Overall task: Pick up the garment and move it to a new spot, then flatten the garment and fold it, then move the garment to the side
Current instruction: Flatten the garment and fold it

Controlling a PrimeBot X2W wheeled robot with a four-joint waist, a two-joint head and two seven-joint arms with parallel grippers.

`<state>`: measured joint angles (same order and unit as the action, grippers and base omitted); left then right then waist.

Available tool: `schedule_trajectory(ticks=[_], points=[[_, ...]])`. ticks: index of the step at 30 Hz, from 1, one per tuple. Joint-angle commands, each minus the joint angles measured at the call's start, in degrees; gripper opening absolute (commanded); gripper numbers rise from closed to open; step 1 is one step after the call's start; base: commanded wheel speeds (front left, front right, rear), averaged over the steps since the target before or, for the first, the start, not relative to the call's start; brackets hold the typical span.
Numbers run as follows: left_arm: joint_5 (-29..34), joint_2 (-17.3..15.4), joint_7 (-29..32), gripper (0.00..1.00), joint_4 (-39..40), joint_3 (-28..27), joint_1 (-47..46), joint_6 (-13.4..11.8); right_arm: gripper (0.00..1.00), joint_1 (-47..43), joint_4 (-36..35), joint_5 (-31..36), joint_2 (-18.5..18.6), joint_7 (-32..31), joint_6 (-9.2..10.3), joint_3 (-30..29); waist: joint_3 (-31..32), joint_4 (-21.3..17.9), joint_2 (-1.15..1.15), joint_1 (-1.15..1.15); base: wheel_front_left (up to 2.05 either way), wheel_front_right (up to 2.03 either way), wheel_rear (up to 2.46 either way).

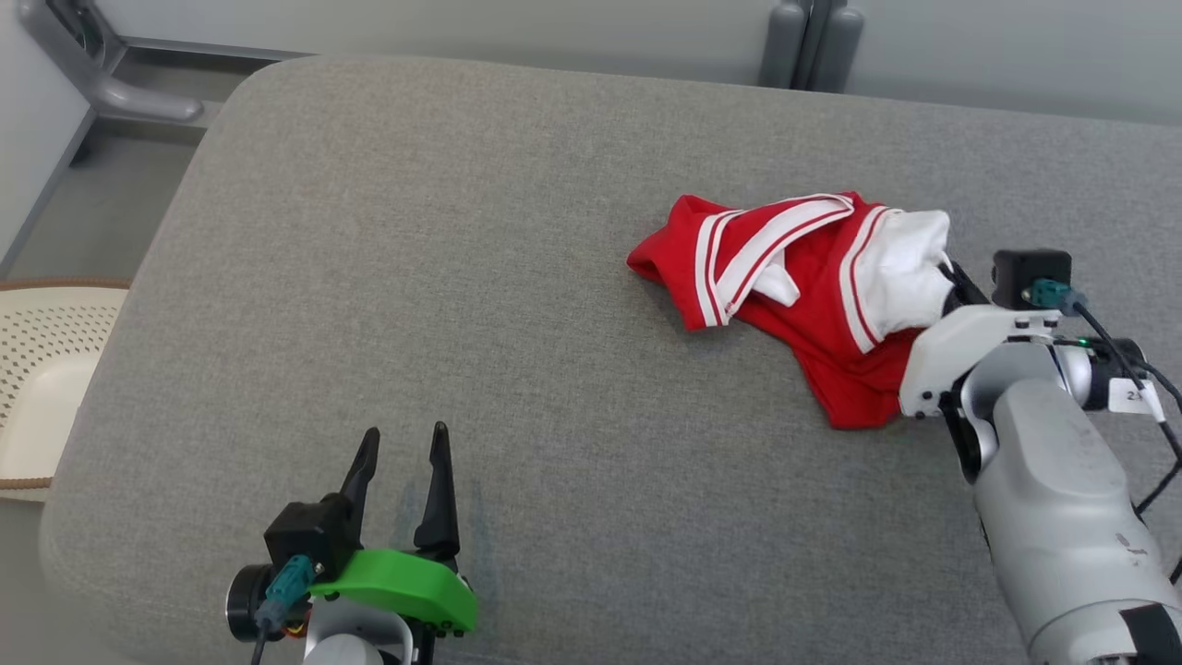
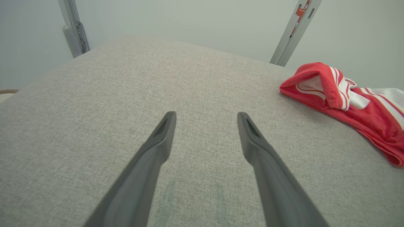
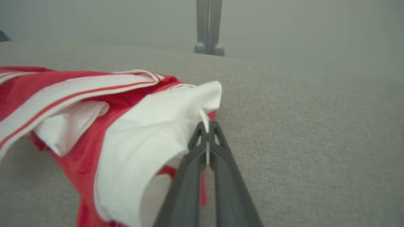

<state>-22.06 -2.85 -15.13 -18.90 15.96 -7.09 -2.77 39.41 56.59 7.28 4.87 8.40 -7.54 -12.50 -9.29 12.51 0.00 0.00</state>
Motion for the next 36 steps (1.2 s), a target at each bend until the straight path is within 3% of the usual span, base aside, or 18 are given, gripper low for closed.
schedule_trajectory(ticks=[1,7,13,17,22,29,30,31,32,36], points=[[0.0,-0.1,0.0,1.00,-0.1,-0.3,0.3,0.0,0.00,0.9,-0.6,-0.5,-0.3,1.2,0.11,1.5,1.1,-0.4,0.00,0.00,0.00,0.00,0.00],[0.1,-0.1,0.0,1.00,-0.1,-0.6,1.2,-0.1,0.00,3.2,-4.5,-6.1,-1.9,4.3,0.10,12.8,4.0,-0.6,0.00,0.00,0.00,0.00,0.00],[0.3,-0.1,0.0,1.00,0.4,-1.5,1.8,-0.2,0.00,-0.2,-13.0,-20.2,-2.0,2.2,0.10,33.3,5.9,1.1,0.00,0.00,0.00,0.00,0.00],[0.4,-0.1,0.0,1.00,1.7,-2.7,2.2,-0.3,0.00,-2.9,-18.9,-26.5,-1.8,-0.6,0.11,43.0,6.2,2.7,0.00,0.00,0.00,0.00,0.00],[0.9,-0.1,0.0,1.00,3.5,-4.1,2.6,-0.2,0.00,-4.9,-21.4,-30.9,-1.9,-2.8,0.10,50.9,5.9,5.0,0.00,0.00,0.00,0.00,0.00],[0.7,-0.1,0.0,1.00,4.7,-4.5,3.1,0.1,0.00,-6.9,-18.8,-33.1,-2.0,-3.8,0.10,58.9,5.4,7.2,0.00,0.00,0.00,0.00,0.00],[0.7,-0.1,0.0,1.00,4.7,-4.5,3.2,0.0,0.16,-7.1,-18.8,-33.1,-2.0,-3.9,0.10,60.6,5.4,7.3,0.00,0.00,0.00,0.00,0.00],[0.6,-0.1,0.0,1.00,4.7,-4.4,3.3,0.0,0.76,-7.4,-18.7,-33.3,-2.0,-3.7,0.10,62.2,5.5,7.3,0.00,0.00,0.00,0.00,0.00],[0.6,-0.1,0.0,1.00,4.7,-4.4,3.4,-0.1,1.00,-7.6,-18.8,-33.7,-1.9,-3.3,0.10,63.2,5.5,7.3,0.00,0.00,0.00,0.00,0.00],[0.5,-0.1,0.0,1.00,4.6,-4.6,3.7,-0.5,1.00,-8.1,-18.8,-35.4,-1.9,-1.3,0.10,64.8,6.2,6.3,0.00,0.00,0.00,0.00,0.00]])
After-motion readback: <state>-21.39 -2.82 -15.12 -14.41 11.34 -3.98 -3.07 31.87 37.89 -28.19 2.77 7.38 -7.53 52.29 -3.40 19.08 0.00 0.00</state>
